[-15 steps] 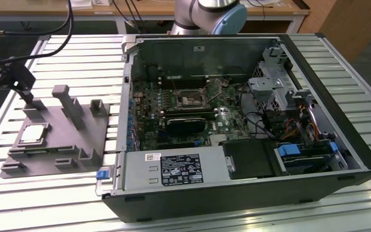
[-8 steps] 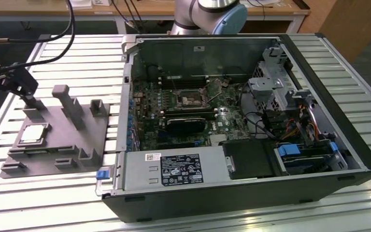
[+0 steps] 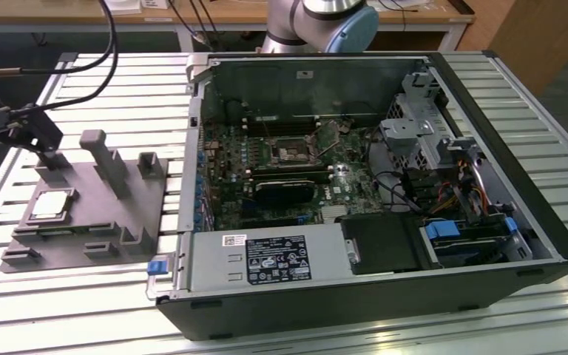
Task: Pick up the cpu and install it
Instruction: 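Pick up the cpu and move it towards the insertion slot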
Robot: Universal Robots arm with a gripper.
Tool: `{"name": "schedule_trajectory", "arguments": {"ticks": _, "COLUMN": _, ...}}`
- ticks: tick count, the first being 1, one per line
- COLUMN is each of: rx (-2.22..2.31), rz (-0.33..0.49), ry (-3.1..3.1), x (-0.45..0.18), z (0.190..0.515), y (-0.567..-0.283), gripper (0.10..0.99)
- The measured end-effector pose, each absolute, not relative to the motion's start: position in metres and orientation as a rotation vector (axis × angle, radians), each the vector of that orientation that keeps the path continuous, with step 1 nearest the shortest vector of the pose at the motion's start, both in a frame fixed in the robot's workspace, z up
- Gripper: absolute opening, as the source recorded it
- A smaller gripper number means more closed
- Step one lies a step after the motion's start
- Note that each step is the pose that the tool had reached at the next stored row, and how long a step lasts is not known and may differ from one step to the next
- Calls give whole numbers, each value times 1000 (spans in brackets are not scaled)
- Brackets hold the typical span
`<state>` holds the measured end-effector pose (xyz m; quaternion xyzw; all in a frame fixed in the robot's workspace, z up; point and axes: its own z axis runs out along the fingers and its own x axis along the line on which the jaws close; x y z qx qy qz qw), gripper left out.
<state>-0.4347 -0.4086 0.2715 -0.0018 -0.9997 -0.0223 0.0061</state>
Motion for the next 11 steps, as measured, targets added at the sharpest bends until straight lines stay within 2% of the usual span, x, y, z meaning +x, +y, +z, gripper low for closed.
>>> {"name": "schedule_trajectory", "arguments": {"ticks": 11, "rx": -5, "rz": -73, "ry": -3129, "x": -435, "z": 260, "y": -409, "gripper": 988}}
